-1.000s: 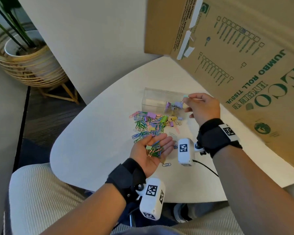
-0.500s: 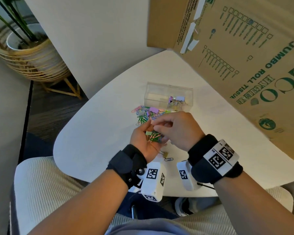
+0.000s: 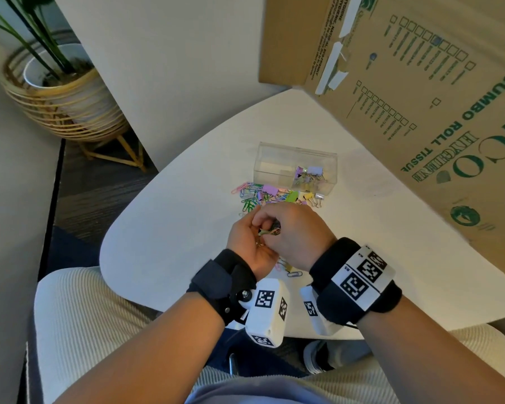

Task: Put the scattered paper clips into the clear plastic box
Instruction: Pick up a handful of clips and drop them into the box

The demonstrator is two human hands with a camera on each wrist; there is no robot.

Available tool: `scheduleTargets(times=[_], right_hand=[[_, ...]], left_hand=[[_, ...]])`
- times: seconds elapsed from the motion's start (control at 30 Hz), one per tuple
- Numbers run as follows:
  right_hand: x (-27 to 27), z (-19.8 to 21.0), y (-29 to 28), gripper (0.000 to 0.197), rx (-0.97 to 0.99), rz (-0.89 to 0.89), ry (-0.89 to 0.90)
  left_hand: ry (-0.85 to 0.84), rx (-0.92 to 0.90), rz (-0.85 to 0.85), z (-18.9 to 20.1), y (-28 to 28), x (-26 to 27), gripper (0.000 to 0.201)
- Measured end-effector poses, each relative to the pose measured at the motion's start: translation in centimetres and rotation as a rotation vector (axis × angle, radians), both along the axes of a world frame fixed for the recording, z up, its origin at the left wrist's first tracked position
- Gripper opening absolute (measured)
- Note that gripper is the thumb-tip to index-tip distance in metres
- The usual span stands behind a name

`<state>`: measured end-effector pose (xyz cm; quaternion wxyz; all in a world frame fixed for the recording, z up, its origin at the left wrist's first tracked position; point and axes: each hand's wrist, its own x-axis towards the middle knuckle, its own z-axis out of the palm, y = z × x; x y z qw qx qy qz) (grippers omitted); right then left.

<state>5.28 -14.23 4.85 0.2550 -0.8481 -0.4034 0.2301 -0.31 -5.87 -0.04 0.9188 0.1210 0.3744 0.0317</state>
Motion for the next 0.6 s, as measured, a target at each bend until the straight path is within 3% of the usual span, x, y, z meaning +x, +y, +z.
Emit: scheduleTargets(times=[0.17,0.37,0.47,0.6], right_hand=[[0.6,0.4,-0.1,0.019,0.002,0.006,0.037],[1.1,1.0,-0.6,0.017,0.169,-0.127,0.204],[1.9,1.1,-1.3,0.017,0.373,-0.305,0.367],[5.6,0.5,-2.1,0.010,0.489,-0.636,0.287]], left_hand=[[-0.001,0.007,0.004,0.7,0.0,0.0,0.036],[-0.045,0.042,-0.008,0.5,-0.2,0.0,0.035],[-0.036,0.017,-0.009,0.5,-0.2,-0.1,0.038],[-0.037,-0.027,0.010,0.2,0.1,-0.3,0.043]])
